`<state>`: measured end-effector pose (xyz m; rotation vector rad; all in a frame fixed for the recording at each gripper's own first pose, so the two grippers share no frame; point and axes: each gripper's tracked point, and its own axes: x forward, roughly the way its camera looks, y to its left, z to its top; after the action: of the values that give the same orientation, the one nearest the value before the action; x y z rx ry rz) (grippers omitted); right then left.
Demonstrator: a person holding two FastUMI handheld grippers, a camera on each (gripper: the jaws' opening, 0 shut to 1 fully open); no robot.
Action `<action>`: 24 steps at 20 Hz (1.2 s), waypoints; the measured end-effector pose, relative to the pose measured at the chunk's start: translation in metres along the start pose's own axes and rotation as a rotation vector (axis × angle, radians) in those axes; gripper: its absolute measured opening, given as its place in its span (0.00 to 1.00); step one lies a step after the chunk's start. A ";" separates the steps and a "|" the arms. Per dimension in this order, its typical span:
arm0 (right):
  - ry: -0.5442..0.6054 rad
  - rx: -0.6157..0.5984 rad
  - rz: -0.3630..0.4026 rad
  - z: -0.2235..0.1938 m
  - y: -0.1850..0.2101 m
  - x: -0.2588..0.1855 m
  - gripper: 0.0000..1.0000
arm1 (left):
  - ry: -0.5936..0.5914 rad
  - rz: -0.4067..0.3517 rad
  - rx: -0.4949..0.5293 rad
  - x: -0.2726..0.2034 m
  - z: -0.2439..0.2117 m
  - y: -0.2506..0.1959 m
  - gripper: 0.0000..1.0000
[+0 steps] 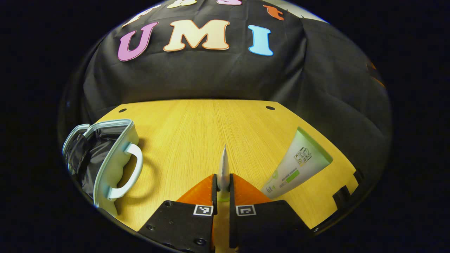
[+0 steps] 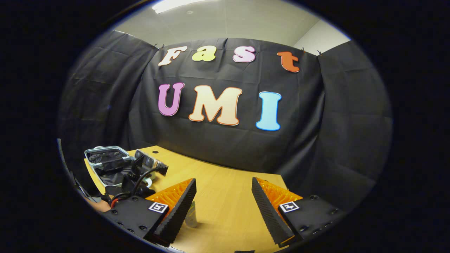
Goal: First open the suitcase, pack the skin care products into it, and then close the suitcase.
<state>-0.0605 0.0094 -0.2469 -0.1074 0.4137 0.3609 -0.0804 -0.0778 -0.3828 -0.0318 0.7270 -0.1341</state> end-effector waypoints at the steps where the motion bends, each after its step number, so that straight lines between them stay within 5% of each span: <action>1: 0.011 0.004 0.011 -0.007 0.007 0.004 0.99 | -0.003 -0.004 0.008 -0.007 0.007 -0.001 0.08; 9: 0.171 0.033 0.063 -0.099 0.051 0.036 0.99 | -0.064 0.054 0.038 -0.069 0.072 0.031 0.08; 18: 0.344 0.062 0.065 -0.188 0.076 0.068 0.99 | -0.102 0.218 -0.016 -0.129 0.091 0.095 0.08; 24: 0.405 0.040 0.096 -0.208 0.089 0.070 0.51 | -0.083 0.301 -0.071 -0.149 0.079 0.125 0.08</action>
<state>-0.1113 0.0784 -0.4680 -0.1217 0.8282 0.4264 -0.1241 0.0646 -0.2351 0.0045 0.6458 0.1799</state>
